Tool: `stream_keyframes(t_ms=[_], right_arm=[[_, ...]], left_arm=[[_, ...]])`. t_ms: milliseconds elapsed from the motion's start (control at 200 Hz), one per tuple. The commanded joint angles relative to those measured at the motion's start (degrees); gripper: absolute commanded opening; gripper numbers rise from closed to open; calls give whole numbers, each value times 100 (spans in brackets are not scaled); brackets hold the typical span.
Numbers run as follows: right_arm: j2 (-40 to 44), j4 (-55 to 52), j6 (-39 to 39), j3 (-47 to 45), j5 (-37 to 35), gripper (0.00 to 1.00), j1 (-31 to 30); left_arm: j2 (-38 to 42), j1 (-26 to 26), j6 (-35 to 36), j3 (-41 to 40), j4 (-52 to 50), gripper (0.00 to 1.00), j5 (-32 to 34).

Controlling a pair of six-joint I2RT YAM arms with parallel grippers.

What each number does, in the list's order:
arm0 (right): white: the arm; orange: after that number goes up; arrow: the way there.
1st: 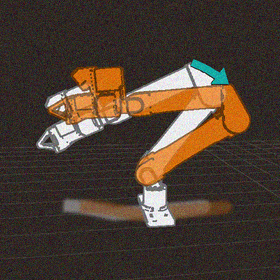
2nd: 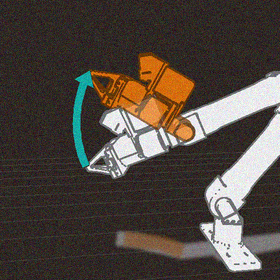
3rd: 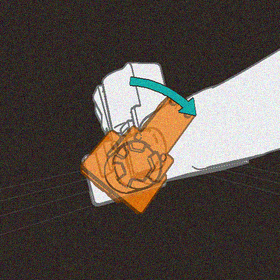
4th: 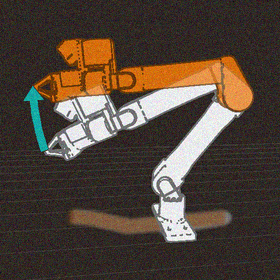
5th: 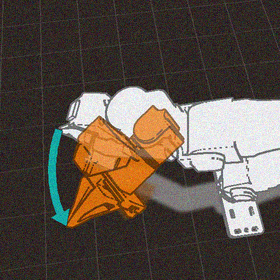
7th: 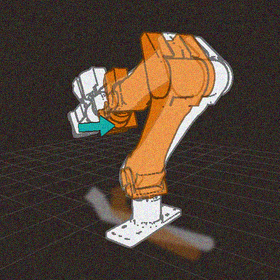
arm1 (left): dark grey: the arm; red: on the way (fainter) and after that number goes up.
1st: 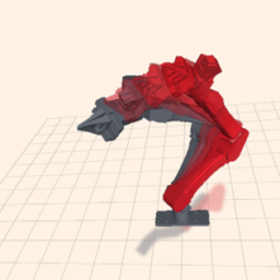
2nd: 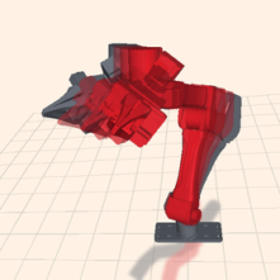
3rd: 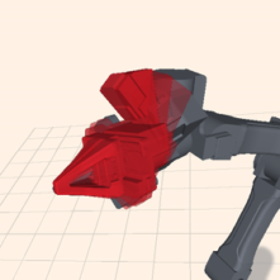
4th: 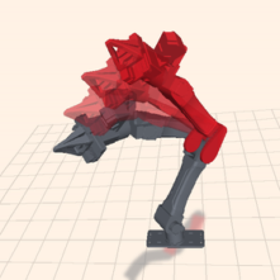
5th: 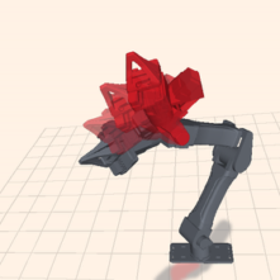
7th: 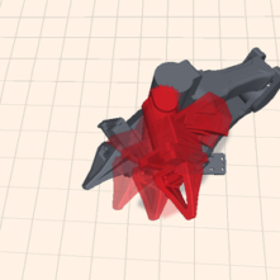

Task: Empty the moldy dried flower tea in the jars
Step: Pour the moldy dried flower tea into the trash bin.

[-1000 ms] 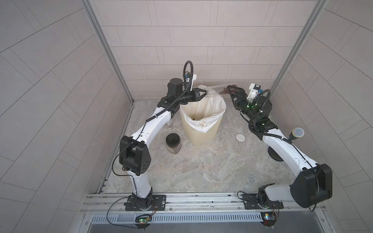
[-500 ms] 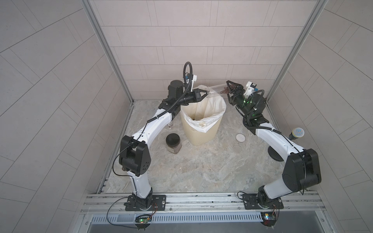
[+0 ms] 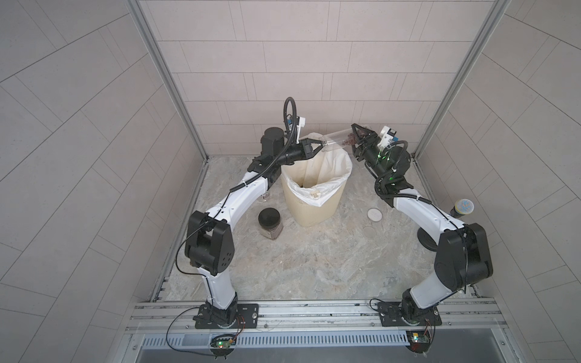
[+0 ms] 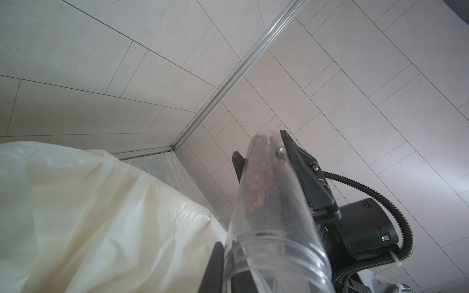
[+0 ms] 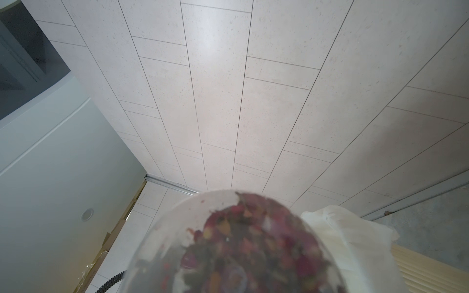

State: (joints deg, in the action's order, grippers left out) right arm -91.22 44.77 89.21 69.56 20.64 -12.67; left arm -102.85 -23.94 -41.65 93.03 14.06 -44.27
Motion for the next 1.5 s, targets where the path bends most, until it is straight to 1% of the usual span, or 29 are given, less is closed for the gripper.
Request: stream_keyframes(t_ms=[0, 95, 135, 200, 245, 315, 390, 495, 655, 831, 1036, 1161, 1266, 1336, 1441, 1496], right_arm=[[-14, 411, 253, 173, 98, 50, 40], [21, 359, 198, 141, 115, 50, 95], [41, 303, 141, 124, 124, 50, 115], [86, 178, 12, 102, 140, 50, 133], [104, 87, -87, 95, 159, 50, 133], [118, 7, -188, 95, 201, 50, 132], [130, -163, -349, 97, 259, 50, 133], [259, -586, -827, 93, 316, 50, 133], [540, -1725, -2099, 241, 275, 49, 99], [700, -2803, -3227, 515, 196, 50, -11], [790, -4041, -4675, 972, -266, 49, -361], [797, -4719, -5757, 1325, -761, 49, -676], [816, -5014, -6796, 1532, -1255, 49, -1029], [849, -4933, -7506, 1540, -1435, 50, -1239], [895, -4533, -8071, 1396, -1429, 50, -1385], [886, -4486, -8293, 1408, -1587, 50, -1459]], left_arm=[[241, -42, -83, -49, 162, 12, -197], [319, -31, -19, -33, -146, 29, -25], [385, -32, 229, -8, -406, 42, 203], [509, -34, 565, 96, -1108, 58, 616], [565, -25, 780, 171, -1469, 64, 820], [650, -13, 956, 228, -1830, 68, 999], [754, 27, 1061, 224, -2053, 69, 1127], [939, 81, 1258, 160, -2362, 69, 1365], [1295, 220, 1403, -79, -2530, 69, 1618], [1603, 448, 1329, -450, -2476, 69, 1648], [1944, 600, 1307, -951, -2389, 69, 1617], [2144, 731, 1284, -1209, -2382, 69, 1641], [2291, 834, 1261, -1365, -2382, 69, 1658], [2368, 873, 1238, -1457, -2349, 69, 1655], [2416, 890, 1209, -1535, -2325, 69, 1569], [2434, 891, 1198, -1581, -2312, 69, 1562]])
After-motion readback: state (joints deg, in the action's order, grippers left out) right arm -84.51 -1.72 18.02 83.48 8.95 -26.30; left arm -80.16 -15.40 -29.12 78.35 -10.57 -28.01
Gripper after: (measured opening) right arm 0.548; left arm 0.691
